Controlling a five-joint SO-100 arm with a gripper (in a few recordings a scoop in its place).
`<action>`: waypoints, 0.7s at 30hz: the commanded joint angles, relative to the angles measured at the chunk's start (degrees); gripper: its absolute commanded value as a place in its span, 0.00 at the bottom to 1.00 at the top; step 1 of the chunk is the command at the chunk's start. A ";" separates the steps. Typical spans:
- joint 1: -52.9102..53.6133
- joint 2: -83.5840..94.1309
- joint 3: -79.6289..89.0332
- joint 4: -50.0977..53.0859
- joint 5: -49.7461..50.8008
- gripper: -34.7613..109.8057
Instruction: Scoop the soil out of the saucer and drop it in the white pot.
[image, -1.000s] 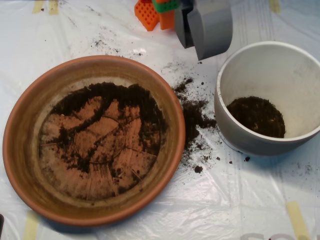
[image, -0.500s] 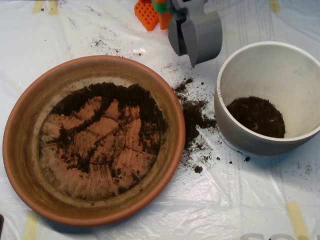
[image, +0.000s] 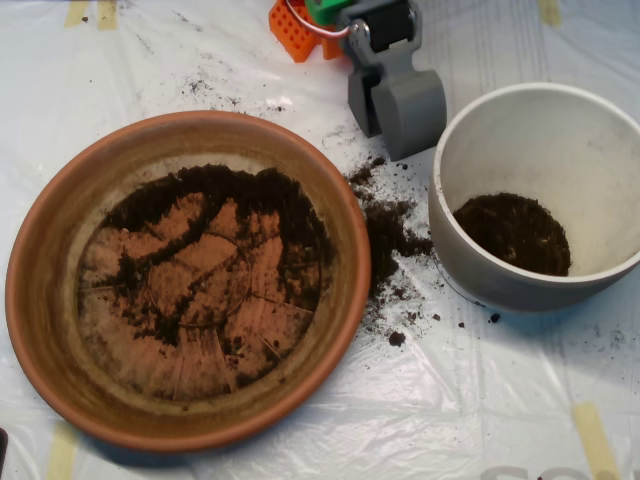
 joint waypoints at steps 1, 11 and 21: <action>-0.79 4.22 0.79 -2.11 0.79 0.32; 2.46 4.22 4.22 -3.25 0.62 0.25; 2.72 4.22 4.22 -3.25 0.53 0.25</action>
